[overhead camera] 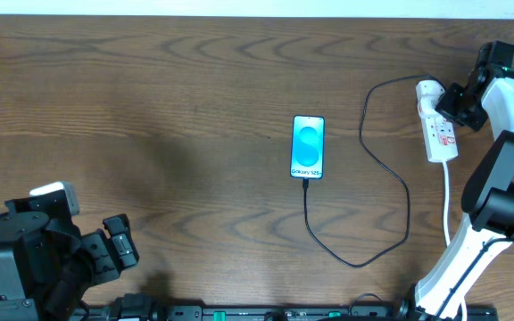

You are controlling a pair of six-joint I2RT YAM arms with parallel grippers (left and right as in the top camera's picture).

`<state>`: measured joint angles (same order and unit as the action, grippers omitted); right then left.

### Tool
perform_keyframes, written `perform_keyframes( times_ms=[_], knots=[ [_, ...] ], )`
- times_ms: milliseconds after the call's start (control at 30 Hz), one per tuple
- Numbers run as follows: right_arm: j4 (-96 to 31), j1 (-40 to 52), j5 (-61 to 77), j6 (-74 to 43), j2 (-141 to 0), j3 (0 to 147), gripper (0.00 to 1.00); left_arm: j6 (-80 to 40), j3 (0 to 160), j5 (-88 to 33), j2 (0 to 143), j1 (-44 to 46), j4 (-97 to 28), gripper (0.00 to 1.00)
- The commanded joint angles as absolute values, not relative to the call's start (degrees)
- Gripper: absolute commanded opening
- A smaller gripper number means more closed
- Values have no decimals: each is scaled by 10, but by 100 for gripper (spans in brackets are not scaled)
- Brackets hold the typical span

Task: Plug charger to phone and switch on socket
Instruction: 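Press the orange switch on the power strip with the right gripper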

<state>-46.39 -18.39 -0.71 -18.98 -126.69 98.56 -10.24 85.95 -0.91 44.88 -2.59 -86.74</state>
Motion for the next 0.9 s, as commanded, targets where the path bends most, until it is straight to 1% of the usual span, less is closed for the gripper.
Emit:
perform_keyframes(
  times_ms=[0,267,633,867],
  knots=[
    [-476,-164,62,-183,-1276,977,1,-97,861,1,447,-28,-868,95],
    [-473,-156,75,-183,-1276,977,1,-97,861,1,447,-28,-868,95],
    [-476,-117,81,-183,-1276,977,1,-97,861,1,447,-28,-868,95],
    [-482,-115,50,-167,-1275,977,1,-97,861,1,447,-28,-868,95]
  ],
)
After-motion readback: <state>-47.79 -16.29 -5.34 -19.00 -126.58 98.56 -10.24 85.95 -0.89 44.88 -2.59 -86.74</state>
